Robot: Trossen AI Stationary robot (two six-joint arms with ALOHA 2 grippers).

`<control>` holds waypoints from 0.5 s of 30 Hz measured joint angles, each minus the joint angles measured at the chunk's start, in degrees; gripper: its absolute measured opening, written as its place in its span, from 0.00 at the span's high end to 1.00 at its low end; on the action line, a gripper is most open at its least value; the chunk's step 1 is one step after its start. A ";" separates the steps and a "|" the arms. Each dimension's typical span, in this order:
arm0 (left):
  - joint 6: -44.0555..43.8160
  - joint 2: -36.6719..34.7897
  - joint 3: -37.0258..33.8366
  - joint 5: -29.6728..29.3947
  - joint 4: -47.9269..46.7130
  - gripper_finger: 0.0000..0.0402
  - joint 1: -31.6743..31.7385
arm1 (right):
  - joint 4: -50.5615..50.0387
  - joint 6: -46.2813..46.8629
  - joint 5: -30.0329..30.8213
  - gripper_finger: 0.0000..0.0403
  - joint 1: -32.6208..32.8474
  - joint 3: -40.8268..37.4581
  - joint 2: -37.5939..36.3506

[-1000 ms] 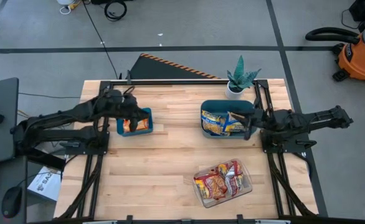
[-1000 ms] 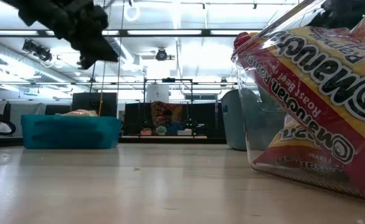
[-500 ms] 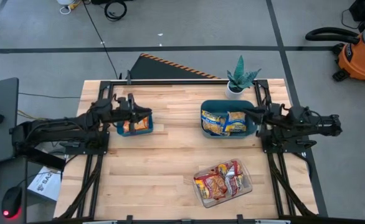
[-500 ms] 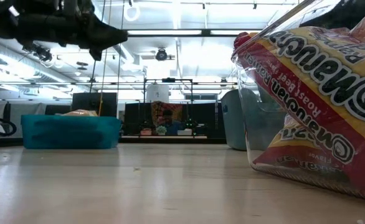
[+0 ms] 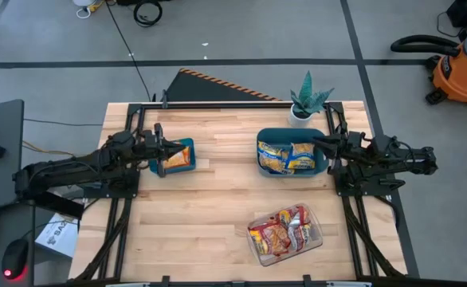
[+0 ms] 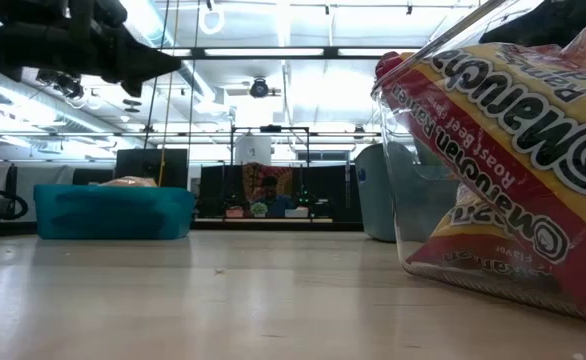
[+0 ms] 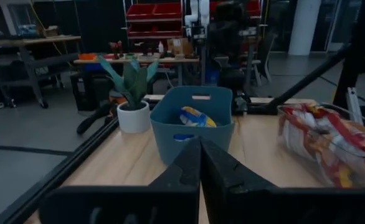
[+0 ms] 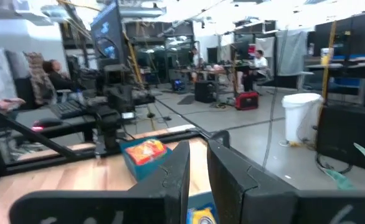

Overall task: Sort Maruchan noodles
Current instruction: Return to Home Position

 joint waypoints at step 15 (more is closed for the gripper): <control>-4.55 -17.71 -9.70 0.04 2.33 0.98 -7.55 | 0.02 -0.04 1.72 0.85 0.02 -0.06 0.37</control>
